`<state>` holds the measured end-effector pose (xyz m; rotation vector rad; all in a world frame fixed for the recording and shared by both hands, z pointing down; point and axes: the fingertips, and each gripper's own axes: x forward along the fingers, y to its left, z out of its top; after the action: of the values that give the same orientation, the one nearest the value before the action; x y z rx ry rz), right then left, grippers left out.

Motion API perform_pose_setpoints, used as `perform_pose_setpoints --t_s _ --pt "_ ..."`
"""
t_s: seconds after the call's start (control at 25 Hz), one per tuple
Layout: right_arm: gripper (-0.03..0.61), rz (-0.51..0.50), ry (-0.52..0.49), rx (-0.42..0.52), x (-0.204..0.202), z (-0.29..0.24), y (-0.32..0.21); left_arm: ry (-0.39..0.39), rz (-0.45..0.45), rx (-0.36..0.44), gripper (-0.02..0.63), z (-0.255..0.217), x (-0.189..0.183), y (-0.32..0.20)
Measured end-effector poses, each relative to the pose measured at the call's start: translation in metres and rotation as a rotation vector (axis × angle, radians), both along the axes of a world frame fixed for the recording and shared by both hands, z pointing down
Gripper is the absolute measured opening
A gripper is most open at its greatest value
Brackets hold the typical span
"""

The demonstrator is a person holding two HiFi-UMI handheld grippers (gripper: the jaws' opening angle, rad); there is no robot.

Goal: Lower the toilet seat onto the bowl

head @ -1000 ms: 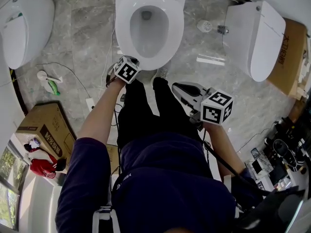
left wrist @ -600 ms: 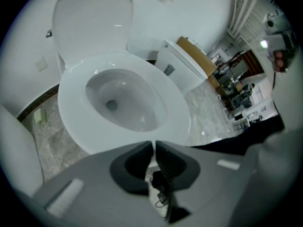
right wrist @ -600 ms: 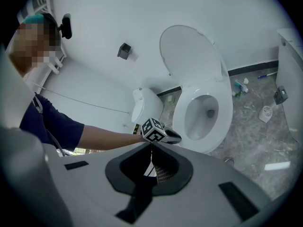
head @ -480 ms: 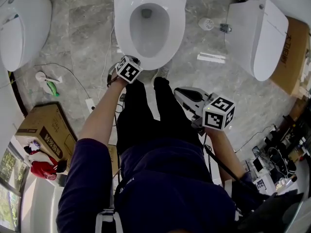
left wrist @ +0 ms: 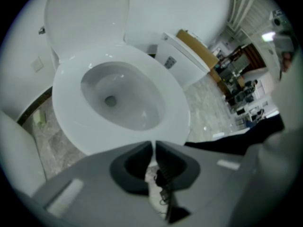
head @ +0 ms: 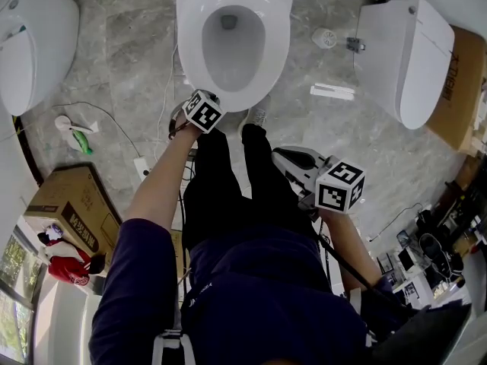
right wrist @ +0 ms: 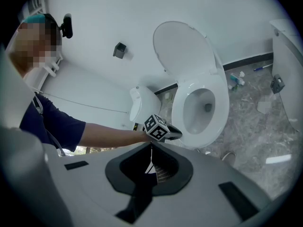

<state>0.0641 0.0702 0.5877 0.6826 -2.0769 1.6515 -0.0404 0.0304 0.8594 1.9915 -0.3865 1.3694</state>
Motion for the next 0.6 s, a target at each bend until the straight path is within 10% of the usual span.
perform_pose_setpoints --t_s 0.6 --pt "0.009 -0.004 0.011 -0.019 0.015 0.018 0.012 -0.034 -0.010 -0.009 0.032 0.027 0.000 0.003"
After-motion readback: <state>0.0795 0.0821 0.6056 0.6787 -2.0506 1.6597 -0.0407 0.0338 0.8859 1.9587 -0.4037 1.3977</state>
